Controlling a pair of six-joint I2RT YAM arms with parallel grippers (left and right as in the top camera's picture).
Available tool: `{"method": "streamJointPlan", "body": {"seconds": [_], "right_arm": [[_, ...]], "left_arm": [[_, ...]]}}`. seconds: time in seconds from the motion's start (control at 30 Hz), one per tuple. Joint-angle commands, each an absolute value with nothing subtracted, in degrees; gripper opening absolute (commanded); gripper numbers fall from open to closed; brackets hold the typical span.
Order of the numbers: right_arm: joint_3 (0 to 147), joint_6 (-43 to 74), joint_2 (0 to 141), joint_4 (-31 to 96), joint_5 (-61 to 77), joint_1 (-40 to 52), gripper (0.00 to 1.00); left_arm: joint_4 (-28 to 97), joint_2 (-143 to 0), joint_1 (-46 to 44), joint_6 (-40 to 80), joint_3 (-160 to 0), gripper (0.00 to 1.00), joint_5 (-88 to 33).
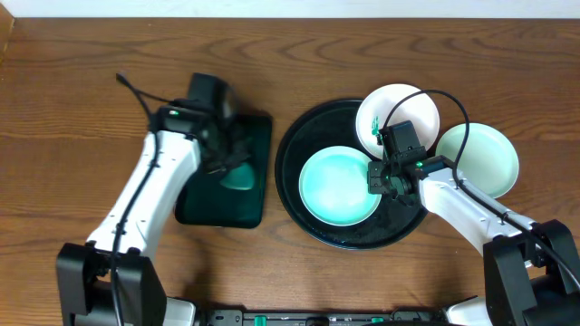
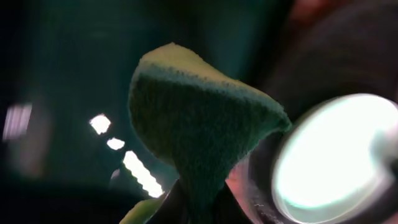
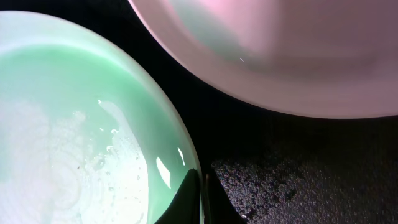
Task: Clean dirty plates on tray and stack at the side
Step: 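Carry the green sponge with the left gripper onto the rectangular tray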
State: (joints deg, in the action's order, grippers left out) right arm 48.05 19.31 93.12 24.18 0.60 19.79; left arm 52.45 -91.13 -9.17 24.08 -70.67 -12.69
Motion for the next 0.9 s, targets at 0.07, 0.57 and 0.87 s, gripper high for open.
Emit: {"method": "streamJointPlan", "body": {"seconds": [0.07,0.57,0.87], "right_arm": [[48.6,20.1,92.2,23.4,4.4,20.4,0.01],[48.6,20.1,92.2,23.4,4.4,20.4,0.01],[48.6,20.1,92.2,23.4,4.4,20.4,0.01]], "left_arm": [[53.9,-90.7,-3.7,18.7,-70.6,0.08,-4.2],[49.2,-90.7,-2.0,16.1,-64.3,0.08,-0.8],[41.4,-90.7,-2.0,16.1,-57.0,0.08,-0.8]]}}
